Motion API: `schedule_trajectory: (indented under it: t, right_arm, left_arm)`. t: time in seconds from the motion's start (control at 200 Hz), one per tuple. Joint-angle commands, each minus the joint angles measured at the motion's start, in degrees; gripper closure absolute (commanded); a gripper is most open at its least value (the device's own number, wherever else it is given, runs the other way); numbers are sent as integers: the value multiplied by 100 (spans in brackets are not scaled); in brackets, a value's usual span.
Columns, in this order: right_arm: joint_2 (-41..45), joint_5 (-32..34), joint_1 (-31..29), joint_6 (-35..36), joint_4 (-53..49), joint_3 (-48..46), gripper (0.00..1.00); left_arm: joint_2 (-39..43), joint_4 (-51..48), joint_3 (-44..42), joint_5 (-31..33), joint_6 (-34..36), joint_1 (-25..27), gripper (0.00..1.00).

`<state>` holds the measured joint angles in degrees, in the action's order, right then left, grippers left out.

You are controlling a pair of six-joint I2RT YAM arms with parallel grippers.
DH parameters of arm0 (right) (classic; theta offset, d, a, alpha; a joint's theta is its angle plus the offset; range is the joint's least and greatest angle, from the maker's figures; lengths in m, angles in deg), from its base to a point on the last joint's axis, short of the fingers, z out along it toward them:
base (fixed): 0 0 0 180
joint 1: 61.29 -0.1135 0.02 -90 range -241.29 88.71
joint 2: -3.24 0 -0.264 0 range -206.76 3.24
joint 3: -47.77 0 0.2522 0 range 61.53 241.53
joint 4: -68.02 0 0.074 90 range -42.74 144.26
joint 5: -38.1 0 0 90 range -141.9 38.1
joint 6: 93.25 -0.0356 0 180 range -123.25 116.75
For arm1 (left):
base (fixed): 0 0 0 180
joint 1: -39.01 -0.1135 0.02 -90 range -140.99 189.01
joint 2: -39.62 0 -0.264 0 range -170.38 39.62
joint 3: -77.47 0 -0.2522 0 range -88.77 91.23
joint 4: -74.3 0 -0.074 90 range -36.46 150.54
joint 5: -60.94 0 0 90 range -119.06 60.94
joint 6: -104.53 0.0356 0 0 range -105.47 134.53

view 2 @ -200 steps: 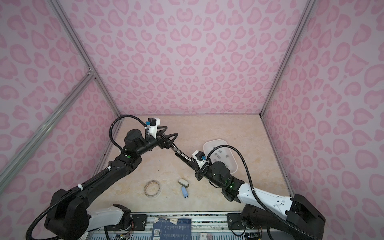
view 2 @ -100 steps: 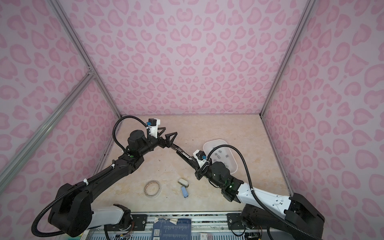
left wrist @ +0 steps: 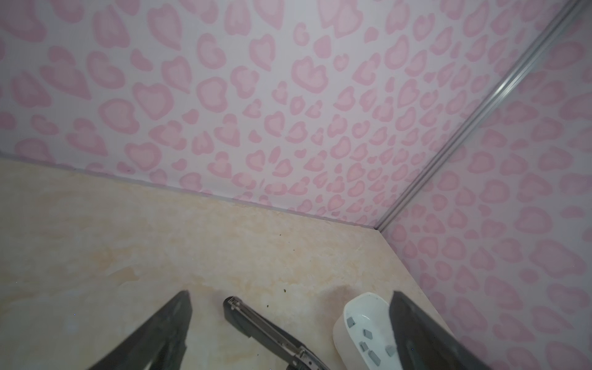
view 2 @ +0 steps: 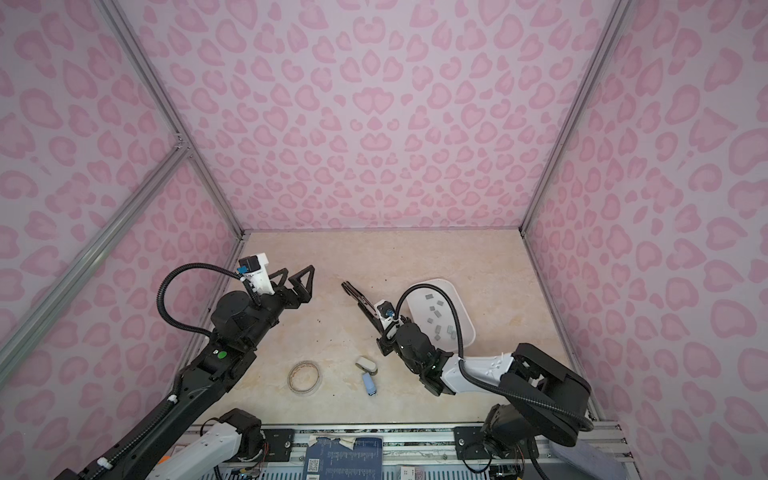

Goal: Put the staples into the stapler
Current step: 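Lower the opened black stapler onto the table with the right gripper and release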

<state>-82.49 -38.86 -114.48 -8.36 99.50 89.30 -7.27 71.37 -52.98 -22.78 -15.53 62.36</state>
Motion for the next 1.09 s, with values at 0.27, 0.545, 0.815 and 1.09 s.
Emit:
schedule_trajectory:
  t: [0.27,0.545,0.815,1.09]
  right_arm:
    - [-1081,1149,-3,-373,1896,-178,100]
    - [-1284,1348,-124,-642,2102,-531,100]
    - [-1618,1464,-239,-969,2454,-875,89]
    - [-1199,1499,-297,-1184,2015,-912,65]
  left_arm:
    - [562,-1780,-809,2073,-958,-14,3]
    - [392,-2266,-454,1162,-846,-13,3]
    - [1026,-2399,-729,994,-816,-15,3]
    - [1897,-3017,-663,1504,-1051,-8,3]
